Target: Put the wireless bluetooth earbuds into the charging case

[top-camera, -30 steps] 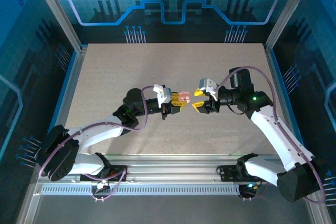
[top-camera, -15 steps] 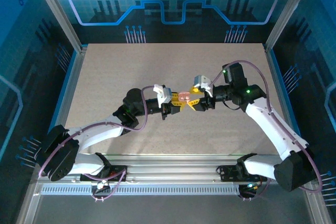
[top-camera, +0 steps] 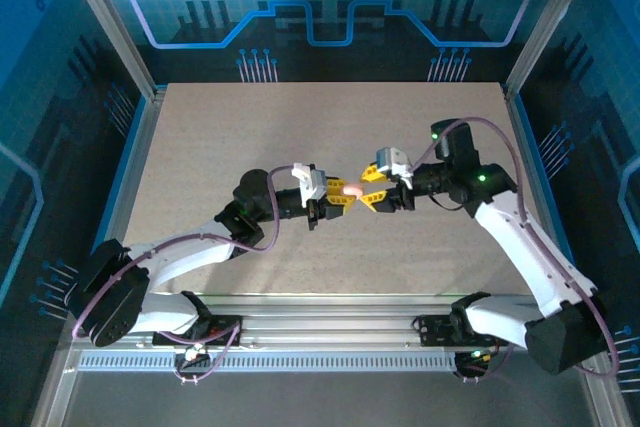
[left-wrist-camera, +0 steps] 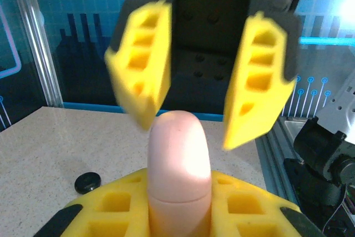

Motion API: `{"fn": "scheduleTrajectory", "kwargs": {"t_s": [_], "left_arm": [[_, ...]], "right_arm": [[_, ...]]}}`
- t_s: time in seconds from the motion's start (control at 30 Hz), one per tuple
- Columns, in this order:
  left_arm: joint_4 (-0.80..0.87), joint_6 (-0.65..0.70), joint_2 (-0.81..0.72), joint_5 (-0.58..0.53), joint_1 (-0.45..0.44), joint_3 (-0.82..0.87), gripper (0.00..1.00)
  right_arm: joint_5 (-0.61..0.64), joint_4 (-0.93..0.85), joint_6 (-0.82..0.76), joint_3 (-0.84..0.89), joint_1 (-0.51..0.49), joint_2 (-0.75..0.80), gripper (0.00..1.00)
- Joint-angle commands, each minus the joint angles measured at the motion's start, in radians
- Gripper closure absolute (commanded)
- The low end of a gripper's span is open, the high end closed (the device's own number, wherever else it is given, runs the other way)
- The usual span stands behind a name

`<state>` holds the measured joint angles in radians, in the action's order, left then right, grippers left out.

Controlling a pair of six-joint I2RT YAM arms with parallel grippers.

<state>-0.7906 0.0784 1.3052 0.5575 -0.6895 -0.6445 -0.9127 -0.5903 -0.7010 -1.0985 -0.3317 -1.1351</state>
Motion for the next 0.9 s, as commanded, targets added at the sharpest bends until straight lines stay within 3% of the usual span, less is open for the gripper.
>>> {"fn": "scheduleTrajectory", "kwargs": {"t_s": [0.0, 0.27, 0.87], "left_arm": [[-0.033, 0.010, -0.012, 0.006, -0.002, 0.012, 0.81], [-0.041, 0.007, -0.024, 0.013, -0.003, 0.023, 0.81], [-0.033, 0.012, -0.040, 0.007, -0.005, 0.037, 0.81]], "right_arm": [[-0.090, -0.007, -0.008, 0.030, 0.048, 0.053, 0.57], [-0.016, 0.023, 0.025, 0.007, 0.050, 0.008, 0.56], [-0.061, -0.049, -0.063, -0.073, -0.031, -0.105, 0.63]]}}
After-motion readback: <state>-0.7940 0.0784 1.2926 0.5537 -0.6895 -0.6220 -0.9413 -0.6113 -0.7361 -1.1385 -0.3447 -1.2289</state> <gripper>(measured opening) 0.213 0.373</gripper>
